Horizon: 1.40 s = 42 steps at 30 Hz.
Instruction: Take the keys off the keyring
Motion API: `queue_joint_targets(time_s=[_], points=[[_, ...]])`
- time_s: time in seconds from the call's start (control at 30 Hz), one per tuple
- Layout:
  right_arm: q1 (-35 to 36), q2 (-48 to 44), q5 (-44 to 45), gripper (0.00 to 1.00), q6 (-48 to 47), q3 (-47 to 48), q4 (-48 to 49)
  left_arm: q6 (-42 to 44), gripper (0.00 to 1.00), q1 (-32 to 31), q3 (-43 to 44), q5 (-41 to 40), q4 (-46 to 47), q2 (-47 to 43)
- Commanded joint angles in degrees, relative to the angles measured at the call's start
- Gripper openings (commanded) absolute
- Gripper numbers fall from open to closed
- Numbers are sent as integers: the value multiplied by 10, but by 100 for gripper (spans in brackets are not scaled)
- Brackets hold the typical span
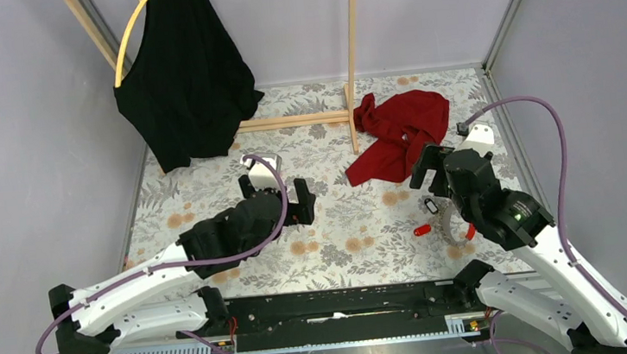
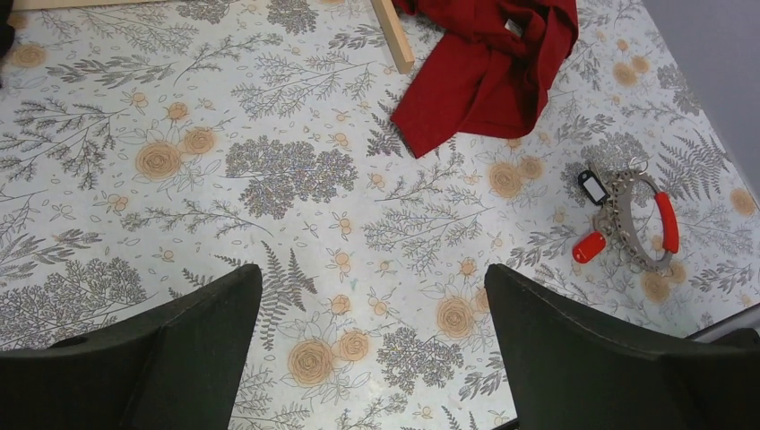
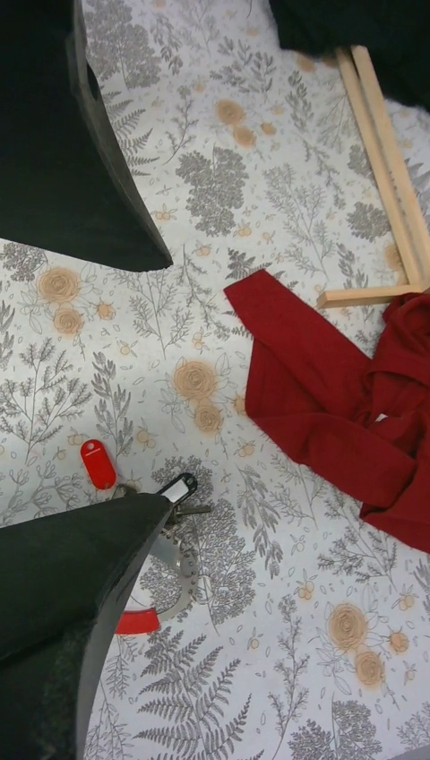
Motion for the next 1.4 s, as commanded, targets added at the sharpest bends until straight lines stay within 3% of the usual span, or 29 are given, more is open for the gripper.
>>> queue_joint_targets(time_s=[0.0, 0.57, 0.9, 1.1, 1.27, 1.37], points=[[-3, 2, 12, 100, 20, 9, -21, -12, 99, 0, 14, -20, -1, -19], [-12, 103, 69, 100, 181, -86, -35, 40, 99, 25, -52, 58, 45, -73], [-202, 151, 19, 98, 157, -137, 3, 66, 99, 236, -100, 344, 104, -25], [-260, 205, -18, 88, 126, -173, 82, 71, 99, 263, -117, 386, 130, -16], [-267, 233, -115, 69, 118, -211, 158, 60, 99, 267, -126, 407, 140, -24], [-267, 241, -154, 63, 135, -239, 186, 57, 99, 267, -133, 411, 139, -28]])
